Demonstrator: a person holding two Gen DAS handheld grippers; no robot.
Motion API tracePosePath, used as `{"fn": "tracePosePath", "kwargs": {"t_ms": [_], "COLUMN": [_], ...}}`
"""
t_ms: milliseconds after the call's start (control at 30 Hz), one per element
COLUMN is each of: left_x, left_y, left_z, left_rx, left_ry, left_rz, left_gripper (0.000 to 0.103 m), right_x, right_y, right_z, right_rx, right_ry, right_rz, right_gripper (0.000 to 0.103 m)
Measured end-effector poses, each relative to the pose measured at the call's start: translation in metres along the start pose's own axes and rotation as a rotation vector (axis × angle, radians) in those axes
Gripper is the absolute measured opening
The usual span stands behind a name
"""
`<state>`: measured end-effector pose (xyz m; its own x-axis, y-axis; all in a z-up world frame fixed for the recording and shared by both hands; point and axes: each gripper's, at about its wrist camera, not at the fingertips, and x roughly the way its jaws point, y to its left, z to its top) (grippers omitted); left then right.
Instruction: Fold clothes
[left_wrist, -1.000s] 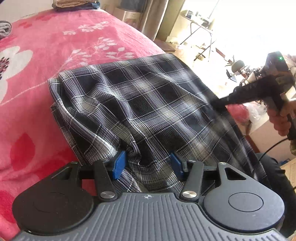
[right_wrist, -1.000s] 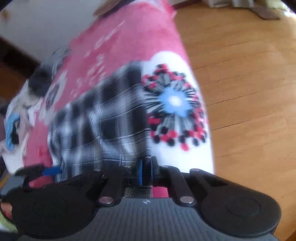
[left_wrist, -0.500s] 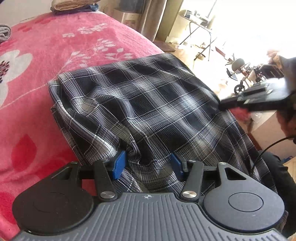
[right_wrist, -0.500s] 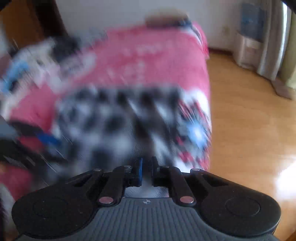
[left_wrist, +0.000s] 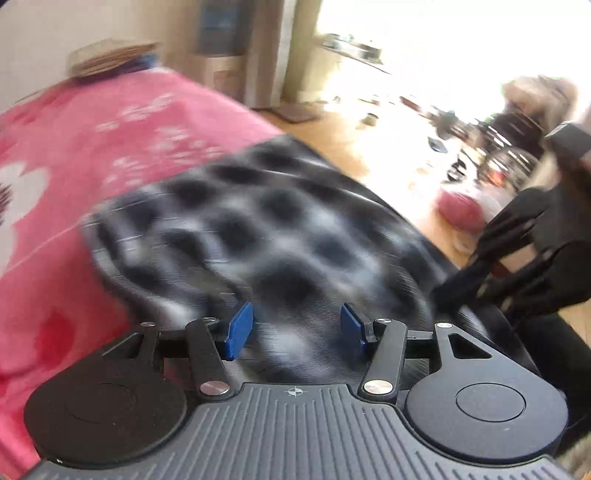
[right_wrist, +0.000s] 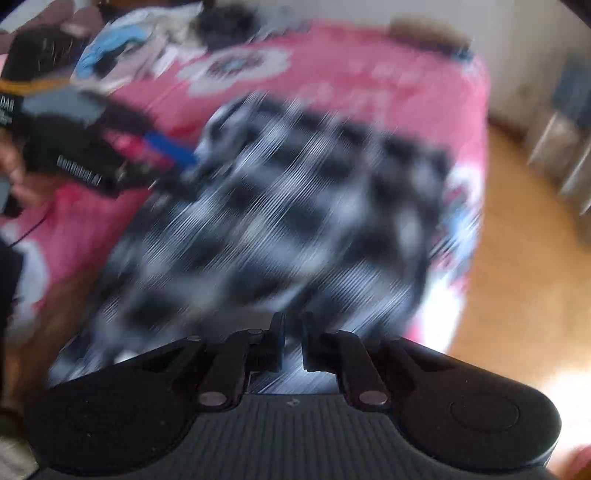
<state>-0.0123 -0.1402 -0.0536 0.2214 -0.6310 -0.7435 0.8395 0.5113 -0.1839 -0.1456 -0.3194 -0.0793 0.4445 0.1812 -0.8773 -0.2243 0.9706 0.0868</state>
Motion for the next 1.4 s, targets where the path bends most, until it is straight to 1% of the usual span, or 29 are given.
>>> {"fn": "tracePosePath", "kwargs": {"t_ms": [67,133,233,300,333,400,433,500,567,633,700,733,800,933,1033,1067,1133,1233,1300,1400], "left_x": [0.008,0.016,0.024,0.023,0.022,0.018,0.016,0.01,0.013,0.021,0.021,0.02,0.017,0.013,0.014,0.014,0.015,0.017,0.018,0.018], "left_y": [-0.018,-0.031,-0.038,-0.04,-0.04,-0.04,-0.04,-0.039,-0.043,-0.052,-0.064,-0.065,-0.065,-0.06,-0.057,-0.057,-0.054,-0.05,-0.05,-0.052], "left_z": [-0.004,-0.009,-0.019,-0.025,-0.027,-0.029,-0.029,-0.029,-0.031,-0.037,-0.042,-0.041,-0.04,-0.04,-0.044,-0.045,-0.046,-0.047,-0.049,-0.051], "left_rx": [0.053,0.087,0.104,0.114,0.119,0.121,0.119,0.111,0.107,0.147,0.245,0.242,0.238,0.195,0.179,0.176,0.158,0.127,0.129,0.152], "left_ry": [0.029,0.065,0.123,0.139,0.144,0.153,0.153,0.148,0.168,0.211,0.209,0.214,0.222,0.224,0.217,0.21,0.199,0.183,0.172,0.159], "left_rz": [-0.027,-0.05,-0.048,-0.04,-0.037,-0.035,-0.039,-0.058,-0.082,-0.073,-0.039,-0.044,-0.055,-0.109,-0.113,-0.116,-0.125,-0.138,-0.142,-0.145], "left_gripper": [0.053,0.053,0.053,0.053,0.053,0.053,0.053,0.053,0.053,0.054,0.054,0.054,0.054,0.054,0.055,0.055,0.055,0.058,0.059,0.06], "right_x": [0.006,0.003,-0.007,-0.012,-0.011,-0.01,-0.012,-0.02,-0.027,-0.025,-0.011,-0.013,-0.017,-0.023,-0.015,-0.007,0.008,0.032,0.047,0.069], "right_y": [0.011,0.024,0.03,0.024,0.022,0.026,0.03,0.033,0.031,0.027,0.019,0.02,0.019,0.011,0.001,-0.002,-0.008,-0.006,0.0,0.008], "right_z": [-0.014,-0.022,-0.025,-0.03,-0.035,-0.046,-0.05,-0.05,-0.048,-0.05,-0.053,-0.053,-0.044,-0.006,0.032,0.047,0.073,0.108,0.124,0.14], "right_rx": [0.021,-0.008,-0.006,0.054,0.063,0.032,0.022,0.007,0.025,0.049,0.01,-0.011,-0.03,-0.104,-0.126,-0.13,-0.136,-0.158,-0.197,-0.219], "right_ry": [0.037,0.048,0.026,0.022,0.044,0.108,0.125,0.117,0.089,0.091,0.142,0.146,0.153,0.06,-0.024,-0.049,-0.101,-0.175,-0.223,-0.258], "right_rz": [0.075,0.127,0.102,0.092,0.087,0.081,0.087,0.076,0.053,0.063,0.064,0.059,0.05,-0.03,-0.066,-0.063,-0.05,0.021,0.061,0.138], "right_gripper": [0.01,0.01,0.01,0.01,0.01,0.01,0.01,0.01,0.01,0.01,0.01,0.01,0.01,0.01,0.01,0.01,0.01,0.01,0.01,0.01]}}
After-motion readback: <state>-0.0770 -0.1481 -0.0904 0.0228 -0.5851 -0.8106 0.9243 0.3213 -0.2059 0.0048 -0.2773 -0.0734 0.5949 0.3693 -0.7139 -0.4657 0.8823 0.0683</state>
